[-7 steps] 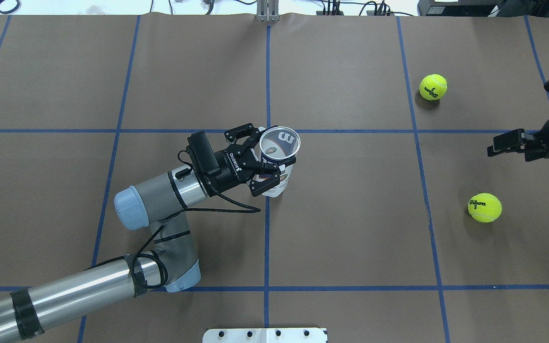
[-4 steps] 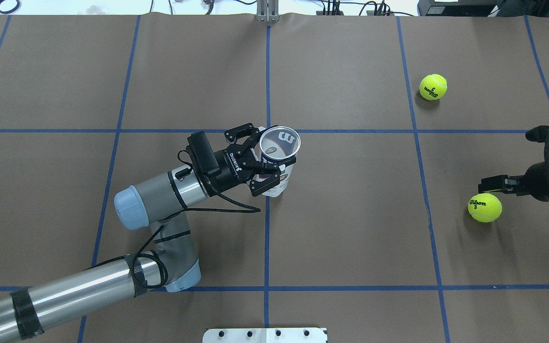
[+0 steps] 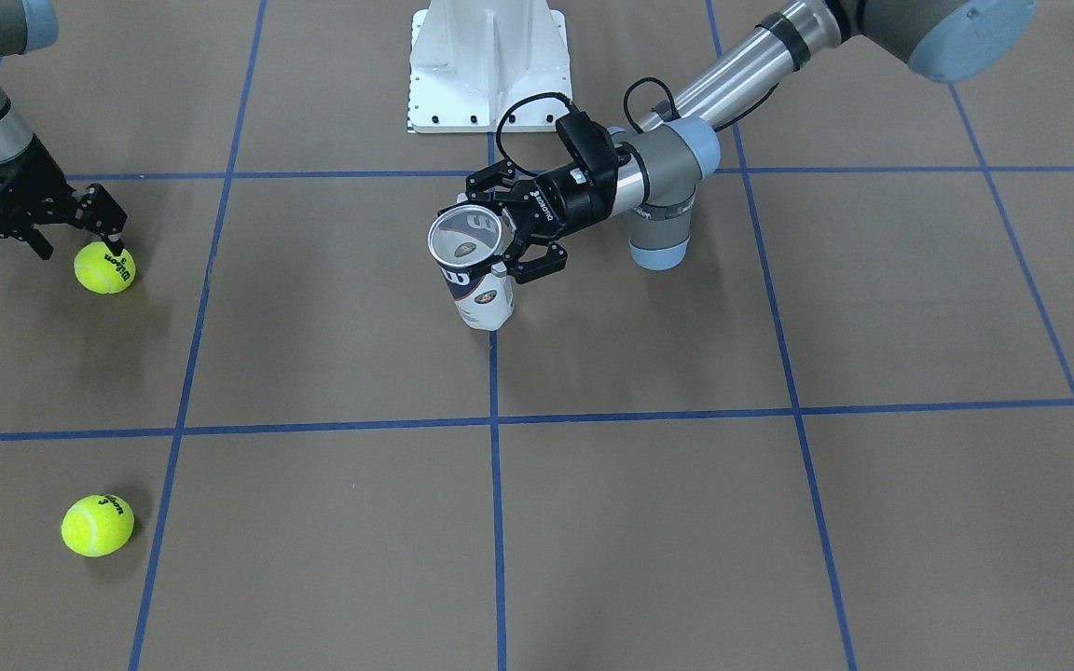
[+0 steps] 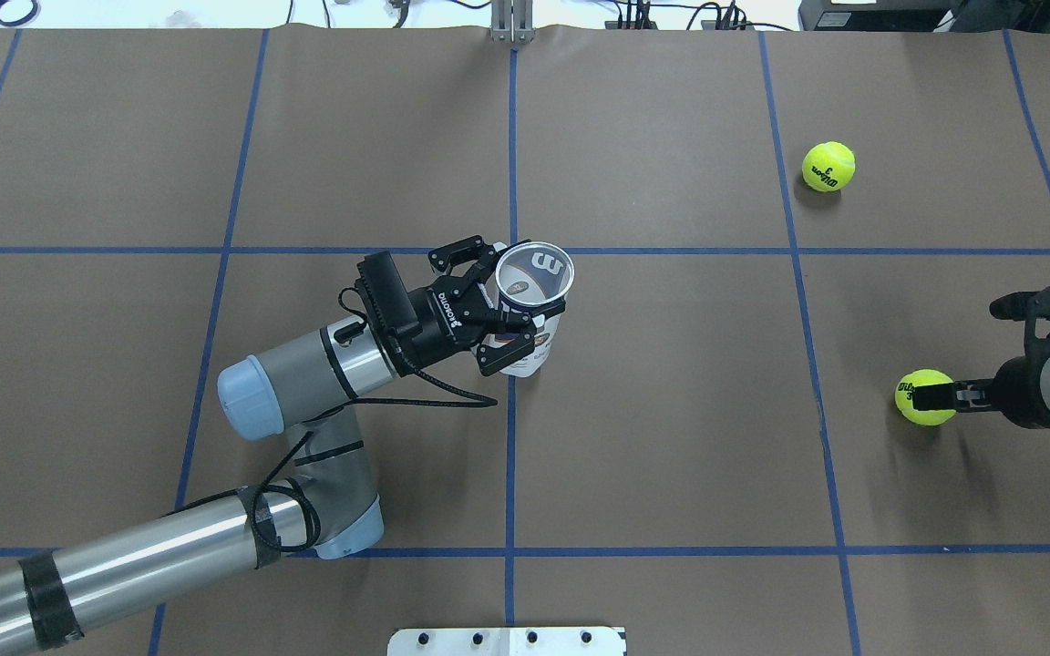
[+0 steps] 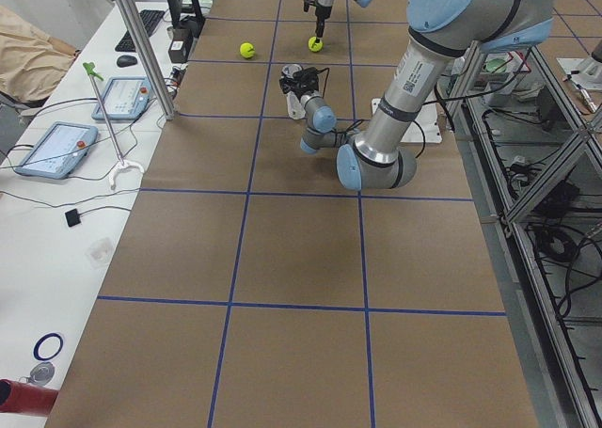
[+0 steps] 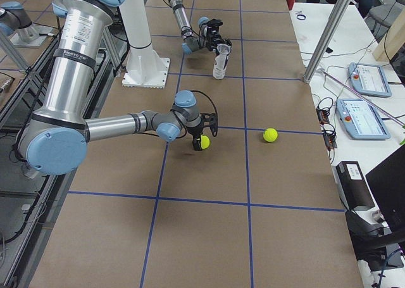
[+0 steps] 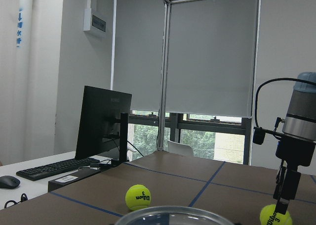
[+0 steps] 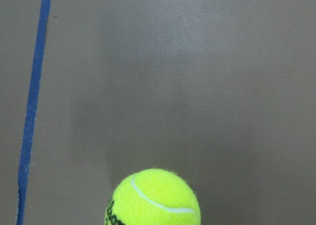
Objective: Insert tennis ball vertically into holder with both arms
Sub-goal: 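Close the right gripper on the yellow tennis ball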
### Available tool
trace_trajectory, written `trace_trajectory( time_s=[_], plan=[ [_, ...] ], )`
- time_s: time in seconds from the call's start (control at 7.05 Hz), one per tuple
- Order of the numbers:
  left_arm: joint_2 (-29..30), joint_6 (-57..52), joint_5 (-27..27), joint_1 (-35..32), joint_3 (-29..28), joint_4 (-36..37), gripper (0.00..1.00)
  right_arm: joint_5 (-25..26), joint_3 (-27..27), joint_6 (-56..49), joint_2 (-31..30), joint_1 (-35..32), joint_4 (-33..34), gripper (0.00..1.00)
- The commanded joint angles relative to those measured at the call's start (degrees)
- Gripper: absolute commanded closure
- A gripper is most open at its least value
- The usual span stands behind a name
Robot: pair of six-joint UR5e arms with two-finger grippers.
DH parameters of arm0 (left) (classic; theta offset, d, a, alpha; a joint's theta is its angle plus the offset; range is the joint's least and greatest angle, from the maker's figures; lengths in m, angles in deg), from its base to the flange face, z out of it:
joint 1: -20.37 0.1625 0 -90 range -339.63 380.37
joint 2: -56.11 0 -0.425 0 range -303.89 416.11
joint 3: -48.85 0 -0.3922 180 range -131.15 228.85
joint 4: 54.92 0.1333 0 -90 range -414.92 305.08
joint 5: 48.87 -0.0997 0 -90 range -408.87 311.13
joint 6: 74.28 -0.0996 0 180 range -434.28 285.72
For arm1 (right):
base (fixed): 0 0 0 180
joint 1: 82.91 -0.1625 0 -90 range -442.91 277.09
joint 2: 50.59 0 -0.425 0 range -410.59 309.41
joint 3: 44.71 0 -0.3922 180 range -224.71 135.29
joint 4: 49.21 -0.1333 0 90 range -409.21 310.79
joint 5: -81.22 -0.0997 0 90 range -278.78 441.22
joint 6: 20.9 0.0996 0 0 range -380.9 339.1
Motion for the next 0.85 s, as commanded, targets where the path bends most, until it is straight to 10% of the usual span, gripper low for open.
trace_trajectory(
  time_s=[0.0, 0.43, 0.71],
  plan=[
    [-0.1, 0.0, 0.0, 0.0, 0.0, 0.0, 0.27, 1.6, -0.3, 0.0, 0.5, 1.5, 0.2, 0.01],
    [-0.1, 0.0, 0.0, 0.0, -0.1, 0.0, 0.27, 2.6, -2.3, -0.6, 2.3, 2.3, 0.2, 0.08],
    [-0.1, 0.0, 0.0, 0.0, -0.1, 0.0, 0.27, 2.8, -2.5, -0.6, 2.4, 2.5, 0.2, 0.46]
  ],
)
